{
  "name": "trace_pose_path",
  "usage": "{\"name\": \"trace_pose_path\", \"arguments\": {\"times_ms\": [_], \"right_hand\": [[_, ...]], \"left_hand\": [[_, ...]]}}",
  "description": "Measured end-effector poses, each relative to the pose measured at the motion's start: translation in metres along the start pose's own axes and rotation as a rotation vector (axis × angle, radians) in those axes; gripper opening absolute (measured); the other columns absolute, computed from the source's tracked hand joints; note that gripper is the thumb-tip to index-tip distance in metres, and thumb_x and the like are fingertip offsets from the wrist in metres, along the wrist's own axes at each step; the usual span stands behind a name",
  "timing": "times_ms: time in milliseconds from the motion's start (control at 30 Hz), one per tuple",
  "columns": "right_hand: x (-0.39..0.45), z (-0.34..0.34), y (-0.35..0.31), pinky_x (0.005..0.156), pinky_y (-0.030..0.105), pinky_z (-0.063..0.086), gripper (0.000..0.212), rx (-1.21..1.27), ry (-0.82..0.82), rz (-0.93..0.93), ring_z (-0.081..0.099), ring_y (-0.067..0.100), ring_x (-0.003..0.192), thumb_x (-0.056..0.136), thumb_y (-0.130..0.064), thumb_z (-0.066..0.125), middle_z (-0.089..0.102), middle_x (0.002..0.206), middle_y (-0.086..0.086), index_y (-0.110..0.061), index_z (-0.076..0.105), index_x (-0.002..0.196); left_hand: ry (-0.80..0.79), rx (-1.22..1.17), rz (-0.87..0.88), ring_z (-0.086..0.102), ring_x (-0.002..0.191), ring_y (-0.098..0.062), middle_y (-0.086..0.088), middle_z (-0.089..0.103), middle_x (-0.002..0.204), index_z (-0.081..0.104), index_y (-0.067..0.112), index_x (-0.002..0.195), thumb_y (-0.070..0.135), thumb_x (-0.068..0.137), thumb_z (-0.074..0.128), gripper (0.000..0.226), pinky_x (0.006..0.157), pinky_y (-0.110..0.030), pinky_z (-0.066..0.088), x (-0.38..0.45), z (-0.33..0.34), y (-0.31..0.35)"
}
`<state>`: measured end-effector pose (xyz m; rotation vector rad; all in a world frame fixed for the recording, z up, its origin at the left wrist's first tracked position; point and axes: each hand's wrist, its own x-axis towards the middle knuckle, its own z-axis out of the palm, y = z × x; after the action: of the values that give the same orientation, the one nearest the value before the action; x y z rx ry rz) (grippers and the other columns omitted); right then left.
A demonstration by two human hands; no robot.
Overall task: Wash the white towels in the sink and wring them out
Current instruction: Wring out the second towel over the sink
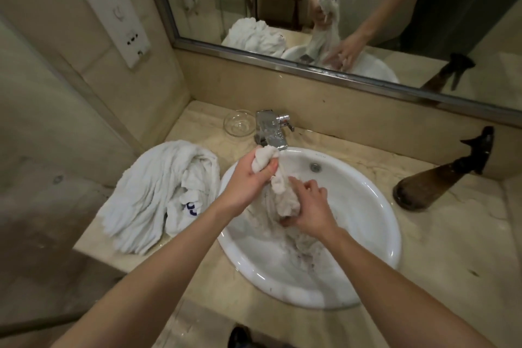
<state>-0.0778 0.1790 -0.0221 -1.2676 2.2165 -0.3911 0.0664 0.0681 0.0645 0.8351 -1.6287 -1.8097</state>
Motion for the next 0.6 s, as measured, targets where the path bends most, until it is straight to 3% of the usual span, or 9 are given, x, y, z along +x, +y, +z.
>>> {"name": "trace_pose_path", "arguments": {"times_ms": [67,133,267,400,467,533,600], "right_hand": [[0.003,-0.007,0.006,0.091,0.039,0.047,0.084,-0.021,-0.028,0.037,0.048,0.031,0.11,0.061,-0.05,0.087,0.042,0.115,0.004,-0.03,0.046,0.132],[0.003,-0.015,0.008,0.089,0.039,0.047,0.075,-0.115,-0.065,0.038,0.047,0.03,0.11,0.062,-0.053,0.085,0.043,0.112,0.004,-0.026,0.047,0.12],[-0.003,-0.024,0.012,0.099,0.053,0.033,0.074,-0.551,-0.07,0.124,0.033,0.03,0.123,0.067,-0.056,0.079,0.034,0.13,0.007,-0.026,0.043,0.125],[-0.018,-0.016,0.012,0.101,0.053,0.036,0.058,-0.456,-0.072,0.291,0.034,0.034,0.127,0.085,-0.035,0.067,0.029,0.135,0.01,-0.021,0.043,0.136],[-0.025,-0.012,0.009,0.109,0.062,0.029,0.056,-0.472,-0.011,0.293,0.021,0.039,0.138,0.085,-0.024,0.065,0.019,0.146,0.012,-0.021,0.043,0.136],[-0.028,-0.009,0.004,0.113,0.072,0.013,0.07,-0.488,0.048,0.148,-0.005,0.043,0.149,0.082,-0.022,0.069,-0.004,0.16,0.014,-0.022,0.033,0.142],[-0.026,-0.003,-0.008,0.115,0.071,0.003,0.11,-0.35,-0.037,-0.03,-0.01,0.033,0.153,0.074,-0.038,0.078,-0.011,0.165,0.006,-0.031,0.004,0.154]], "left_hand": [[0.016,-0.034,-0.005,0.061,0.078,-0.011,0.004,0.064,0.08,0.061,0.015,0.092,0.026,0.088,0.063,0.012,0.073,-0.026,0.049,-0.005,-0.009,0.007],[0.047,-0.116,-0.036,0.063,0.074,-0.011,0.006,0.066,0.076,0.064,0.016,0.089,0.02,0.089,0.064,0.004,0.072,-0.027,0.05,-0.008,-0.016,0.011],[0.141,-0.319,-0.102,0.06,0.072,-0.026,0.0,0.064,0.068,0.073,0.024,0.074,0.013,0.084,0.067,0.016,0.084,-0.053,0.047,-0.007,-0.019,0.027],[0.09,-0.302,-0.078,0.056,0.072,-0.028,-0.004,0.061,0.067,0.073,0.025,0.07,0.015,0.077,0.067,0.013,0.079,-0.051,0.04,-0.005,-0.012,0.041],[0.089,-0.288,-0.083,0.054,0.075,-0.029,-0.004,0.06,0.068,0.072,0.025,0.069,0.015,0.075,0.068,0.012,0.078,-0.049,0.039,-0.005,-0.009,0.044],[0.074,-0.294,-0.098,0.055,0.074,-0.027,-0.003,0.061,0.068,0.073,0.025,0.069,0.013,0.074,0.068,0.014,0.079,-0.05,0.039,-0.007,-0.005,0.046],[0.042,-0.312,-0.107,0.056,0.072,-0.025,-0.002,0.062,0.068,0.073,0.023,0.07,0.01,0.073,0.068,0.014,0.077,-0.046,0.042,-0.009,0.002,0.049]]}}
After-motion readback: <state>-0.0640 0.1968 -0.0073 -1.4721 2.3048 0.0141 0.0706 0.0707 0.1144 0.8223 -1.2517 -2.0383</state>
